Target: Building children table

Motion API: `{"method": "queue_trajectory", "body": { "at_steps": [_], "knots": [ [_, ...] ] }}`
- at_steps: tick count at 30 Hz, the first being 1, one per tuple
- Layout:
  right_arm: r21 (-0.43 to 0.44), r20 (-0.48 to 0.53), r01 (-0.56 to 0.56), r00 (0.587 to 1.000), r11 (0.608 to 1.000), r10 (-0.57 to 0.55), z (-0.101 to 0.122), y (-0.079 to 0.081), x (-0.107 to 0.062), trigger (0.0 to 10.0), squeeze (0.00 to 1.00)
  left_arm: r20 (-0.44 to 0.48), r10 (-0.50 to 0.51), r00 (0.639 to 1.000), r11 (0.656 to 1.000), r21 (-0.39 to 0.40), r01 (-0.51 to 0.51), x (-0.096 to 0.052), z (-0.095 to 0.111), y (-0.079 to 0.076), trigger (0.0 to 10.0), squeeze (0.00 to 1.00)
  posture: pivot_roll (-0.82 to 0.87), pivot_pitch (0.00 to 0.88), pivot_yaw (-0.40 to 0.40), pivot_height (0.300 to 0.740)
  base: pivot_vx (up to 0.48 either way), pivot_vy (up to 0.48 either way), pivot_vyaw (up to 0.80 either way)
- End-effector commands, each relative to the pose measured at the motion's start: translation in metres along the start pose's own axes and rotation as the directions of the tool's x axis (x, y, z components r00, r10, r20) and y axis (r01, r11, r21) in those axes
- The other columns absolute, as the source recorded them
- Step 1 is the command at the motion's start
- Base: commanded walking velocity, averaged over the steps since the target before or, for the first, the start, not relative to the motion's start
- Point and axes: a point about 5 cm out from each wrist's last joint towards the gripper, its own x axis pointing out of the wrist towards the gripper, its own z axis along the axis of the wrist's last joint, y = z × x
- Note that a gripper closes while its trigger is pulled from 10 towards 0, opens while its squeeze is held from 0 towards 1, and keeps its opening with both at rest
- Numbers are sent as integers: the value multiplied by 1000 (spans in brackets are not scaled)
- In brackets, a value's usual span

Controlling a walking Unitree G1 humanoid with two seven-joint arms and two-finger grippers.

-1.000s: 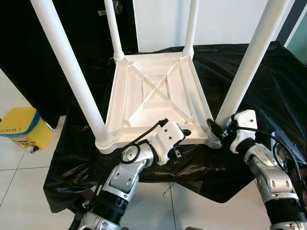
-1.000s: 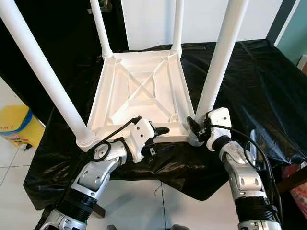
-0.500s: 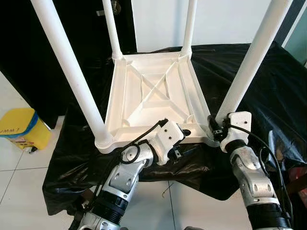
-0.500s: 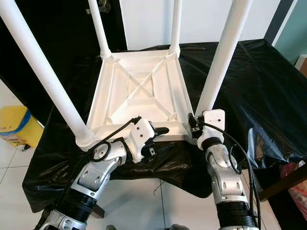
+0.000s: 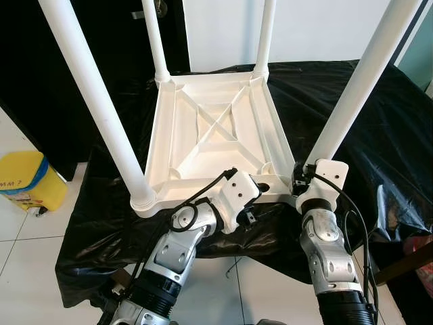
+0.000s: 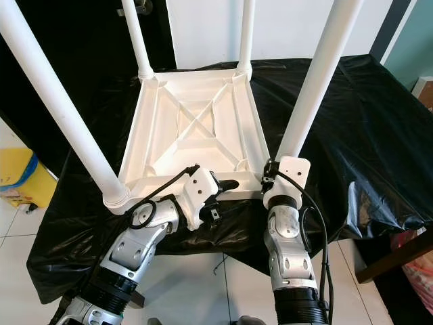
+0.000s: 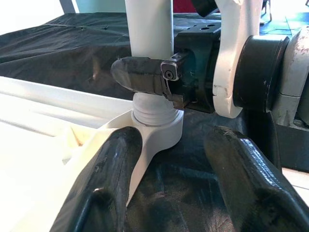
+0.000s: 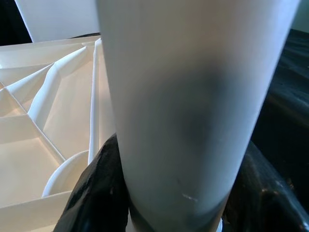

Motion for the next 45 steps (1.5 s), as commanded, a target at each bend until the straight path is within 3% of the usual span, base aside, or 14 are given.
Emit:
{"method": "queue_trajectory", "body": {
  "at_steps": [1, 11, 12, 20, 22, 23, 24, 30, 35, 38, 39, 41, 43, 45],
  "knots": [
    [25, -59, -15, 998, 1000, 17, -10, 5, -5, 10000, 0, -12, 89, 996, 996, 0, -89, -1, -2, 4, 10000, 0, -213, 82, 5, 740, 0, 0, 0],
    [-1, -30, 1, 1000, 1000, -1, -5, 4, -6, 10000, 0, -9, 92, 996, 996, -3, -92, 0, -1, 4, 10000, 0, -218, 82, 2, 740, 0, 0, 0],
    [-1, -21, -6, 1000, 1000, 6, -3, 3, -6, 10000, 1000, -8, 93, 996, 996, -3, -93, 0, -1, 4, 10000, 0, -218, 81, 2, 740, 0, 0, 0],
    [-22, 81, -56, 995, 998, 58, 12, -5, -8, 10000, 1000, -7, 95, 995, 995, -2, -95, 0, -1, 5, 10000, 0, -218, 80, 1, 740, 0, 0, 0],
    [-54, 186, -52, 981, 997, 61, 29, -12, -16, 10000, 1000, -8, 98, 995, 995, -1, -98, -1, -1, 6, 10000, 0, -217, 81, 1, 740, 0, 0, 0],
    [-68, 239, -43, 969, 997, 59, 39, -14, -20, 10000, 384, -8, 100, 995, 995, -1, -100, -1, -1, 6, 10000, 0, -217, 81, 1, 740, 0, 0, 0],
    [-69, 279, -35, 959, 997, 53, 48, -16, -25, 10000, 0, -9, 101, 995, 995, -1, -101, -1, -1, 7, 10000, 0, -218, 82, 1, 740, 0, 0, 0],
    [-90, 325, -43, 943, 995, 71, 58, -16, -37, 10000, 0, -9, 100, 995, 995, 1, -100, -2, -1, 7, 10000, 0, -221, 85, 8, 740, 0, 0, 0],
    [-222, 351, -153, 909, 963, 226, 64, -19, -67, 10000, 0, -11, 94, 995, 996, 6, -94, -3, -1, 8, 10000, 0, -233, 92, 20, 740, 0, 0, 0],
    [-298, 409, -163, 869, 941, 280, 74, -21, -71, 10000, 0, -8, 80, 997, 997, 0, -80, -3, -1, 9, 10000, 0, -241, 94, 28, 740, 0, 0, 0],
    [-337, 478, -161, 820, 928, 316, 91, -19, -68, 3922, 0, 2, 61, 998, 998, -1, -61, -2, 1, 9, 10000, 0, -255, 97, 41, 740, 0, 0, 0],
    [-337, 478, -161, 820, 928, 316, 91, -19, -68, 3922, 0, 2, 61, 998, 998, -1, -61, -2, 1, 9, 10000, 0, -255, 97, 41, 740, 0, 0, 0],
    [-348, 524, -175, 778, 921, 346, 104, -14, -65, 0, 0, 4, 48, 999, 999, 4, -49, -1, 2, 10, 10000, 0, -256, 96, 45, 740, 0, 0, 0],
    [-354, 527, -203, 763, 913, 374, 106, -10, -66, 0, 0, 2, 48, 999, 999, 3, -48, -2, 2, 14, 10000, 0, -250, 94, 46, 740, 0, 0, 0]
  ]
}}
